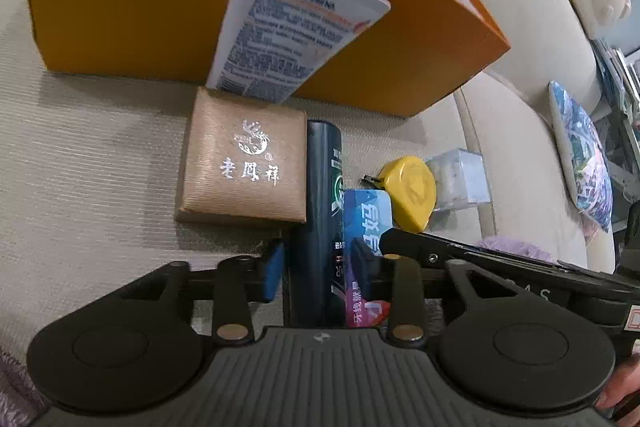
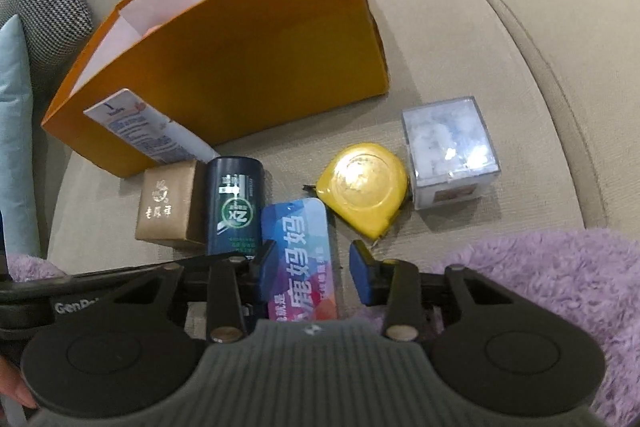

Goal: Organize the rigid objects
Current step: 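Grasp the dark green ZX can with the left tool while the right tool grasps the blue tin, then lift and carry the green can with the left tool while the right tool carries the blue tin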

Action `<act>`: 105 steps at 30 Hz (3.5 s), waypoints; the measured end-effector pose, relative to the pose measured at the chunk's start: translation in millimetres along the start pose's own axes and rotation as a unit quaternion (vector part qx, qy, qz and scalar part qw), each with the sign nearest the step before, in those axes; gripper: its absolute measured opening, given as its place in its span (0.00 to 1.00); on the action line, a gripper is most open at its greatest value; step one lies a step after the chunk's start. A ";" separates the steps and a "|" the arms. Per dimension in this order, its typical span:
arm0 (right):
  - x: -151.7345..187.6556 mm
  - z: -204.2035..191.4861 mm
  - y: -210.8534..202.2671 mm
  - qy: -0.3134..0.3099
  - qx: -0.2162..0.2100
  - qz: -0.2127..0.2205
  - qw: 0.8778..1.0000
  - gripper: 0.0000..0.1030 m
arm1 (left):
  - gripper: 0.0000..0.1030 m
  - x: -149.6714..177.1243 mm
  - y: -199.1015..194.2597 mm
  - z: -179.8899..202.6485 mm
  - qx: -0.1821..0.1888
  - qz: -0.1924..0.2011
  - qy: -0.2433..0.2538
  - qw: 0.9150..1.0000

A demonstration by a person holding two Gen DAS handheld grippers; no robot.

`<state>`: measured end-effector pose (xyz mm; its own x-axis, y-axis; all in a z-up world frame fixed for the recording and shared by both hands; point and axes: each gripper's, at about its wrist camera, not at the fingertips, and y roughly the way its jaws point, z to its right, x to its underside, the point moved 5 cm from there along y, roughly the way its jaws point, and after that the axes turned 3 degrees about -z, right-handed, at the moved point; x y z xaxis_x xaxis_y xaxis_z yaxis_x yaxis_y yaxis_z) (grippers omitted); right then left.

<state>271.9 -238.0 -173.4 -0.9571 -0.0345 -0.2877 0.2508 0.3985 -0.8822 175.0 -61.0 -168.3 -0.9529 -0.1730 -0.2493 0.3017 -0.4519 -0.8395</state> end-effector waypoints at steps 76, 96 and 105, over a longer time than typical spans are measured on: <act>-173.3 -90.4 -107.1 -0.076 -0.091 0.106 0.987 0.13 | 0.34 -191.7 -126.0 28.6 0.087 0.085 0.012 0.992; -213.9 -68.7 40.5 -0.051 -0.035 -0.021 0.998 0.13 | 0.34 -233.3 36.0 -51.6 0.043 -0.043 -0.071 0.996; -226.2 -72.4 65.9 -0.033 -0.018 -0.045 0.998 0.13 | 0.35 -235.2 47.5 -51.8 0.007 -0.051 -0.050 0.997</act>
<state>494.5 -137.6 -139.5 -0.9633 -0.1317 -0.2340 0.1586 0.4243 -0.8915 411.8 3.6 -174.6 -0.9709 -0.2116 -0.1125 0.2042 -0.4846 -0.8506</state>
